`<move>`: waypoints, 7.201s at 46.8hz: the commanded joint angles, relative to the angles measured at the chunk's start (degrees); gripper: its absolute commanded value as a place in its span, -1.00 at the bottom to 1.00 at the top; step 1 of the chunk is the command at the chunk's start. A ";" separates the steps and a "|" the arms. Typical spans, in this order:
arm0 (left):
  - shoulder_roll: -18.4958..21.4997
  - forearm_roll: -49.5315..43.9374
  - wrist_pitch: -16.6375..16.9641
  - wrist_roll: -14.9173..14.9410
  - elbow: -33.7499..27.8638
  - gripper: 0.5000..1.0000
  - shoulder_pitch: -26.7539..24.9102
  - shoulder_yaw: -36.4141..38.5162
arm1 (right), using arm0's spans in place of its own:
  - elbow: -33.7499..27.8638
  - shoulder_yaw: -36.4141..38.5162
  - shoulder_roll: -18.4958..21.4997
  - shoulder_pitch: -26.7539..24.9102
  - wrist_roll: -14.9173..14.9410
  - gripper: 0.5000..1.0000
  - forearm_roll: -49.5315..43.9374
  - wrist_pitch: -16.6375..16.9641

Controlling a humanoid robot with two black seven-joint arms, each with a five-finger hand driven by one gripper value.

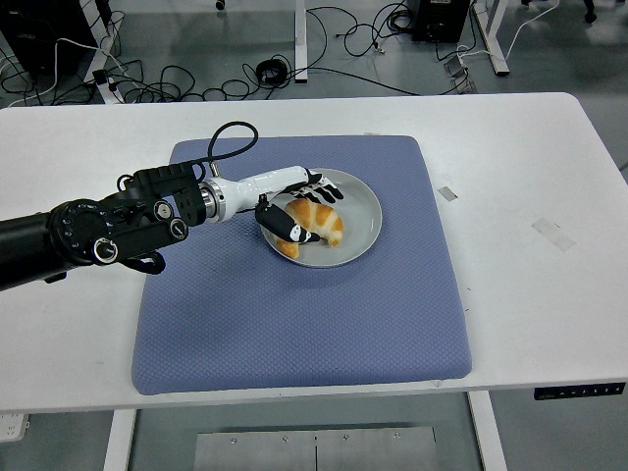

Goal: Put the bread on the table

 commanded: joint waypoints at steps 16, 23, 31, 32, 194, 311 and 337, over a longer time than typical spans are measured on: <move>0.17 0.00 0.00 -0.59 -0.08 -0.24 0.01 0.02 | 0.00 0.00 0.00 0.00 0.00 1.00 -0.03 0.00; 0.17 0.09 0.00 -0.76 -0.08 -0.24 -0.08 0.02 | 0.00 0.00 0.00 0.00 0.00 1.00 -0.03 0.00; 0.26 0.44 -0.09 -1.55 -0.08 -0.23 -0.26 0.11 | 0.00 0.00 0.00 0.00 0.00 1.00 -0.03 0.00; 0.34 0.53 0.00 -1.64 -0.08 -0.22 -0.34 0.20 | 0.00 0.00 0.00 0.00 0.00 1.00 -0.03 0.00; 9.75 -2.99 0.00 -4.37 10.90 -0.93 0.00 -1.82 | 0.00 0.00 0.00 0.00 0.00 1.00 -0.03 0.00; 10.72 -4.57 1.31 -4.45 10.90 0.20 5.19 -2.00 | 0.00 0.00 0.00 0.00 0.00 1.00 -0.03 0.00; 10.80 -12.74 1.31 -4.45 10.90 0.56 1.24 -2.18 | 0.00 0.00 0.00 0.00 0.00 1.00 -0.03 0.00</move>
